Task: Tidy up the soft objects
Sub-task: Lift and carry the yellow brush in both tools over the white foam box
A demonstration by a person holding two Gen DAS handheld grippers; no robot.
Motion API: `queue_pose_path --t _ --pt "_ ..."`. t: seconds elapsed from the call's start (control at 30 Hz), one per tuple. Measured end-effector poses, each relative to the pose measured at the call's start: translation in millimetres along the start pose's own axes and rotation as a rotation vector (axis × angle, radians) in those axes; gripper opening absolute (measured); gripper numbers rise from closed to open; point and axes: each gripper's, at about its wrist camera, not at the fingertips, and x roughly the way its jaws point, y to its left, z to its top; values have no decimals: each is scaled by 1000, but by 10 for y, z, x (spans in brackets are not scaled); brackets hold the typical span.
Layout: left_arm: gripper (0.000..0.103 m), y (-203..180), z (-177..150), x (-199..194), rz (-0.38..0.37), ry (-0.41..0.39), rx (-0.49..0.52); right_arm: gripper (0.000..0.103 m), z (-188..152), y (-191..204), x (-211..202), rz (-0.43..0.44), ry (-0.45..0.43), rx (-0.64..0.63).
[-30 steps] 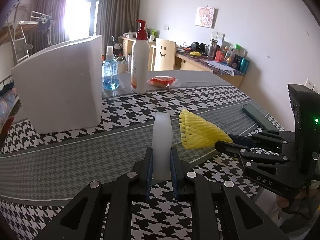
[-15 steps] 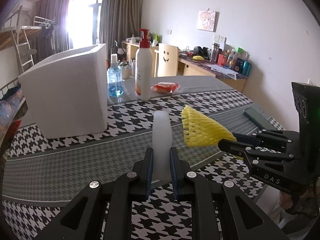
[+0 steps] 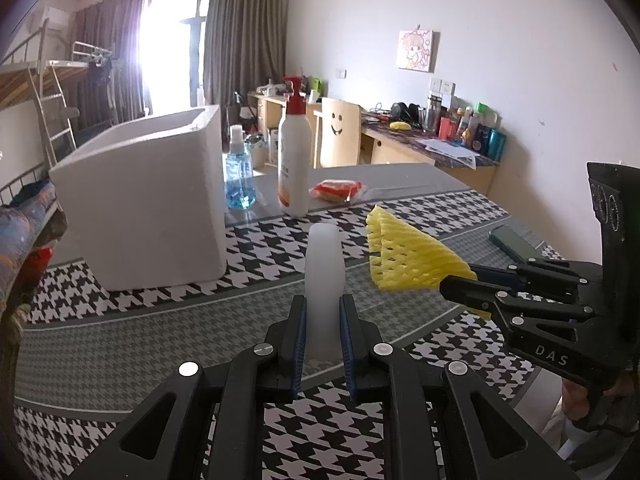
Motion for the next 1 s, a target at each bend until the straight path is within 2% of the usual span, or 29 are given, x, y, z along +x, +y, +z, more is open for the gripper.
queue_pose_path --t 0.8,1.0 --pt "17 130 316 -176 57 -70 13 23 471 -27 -72 56 -94 -13" --pt "17 168 408 -322 87 -120 16 23 561 2 -110 58 -118 -20"
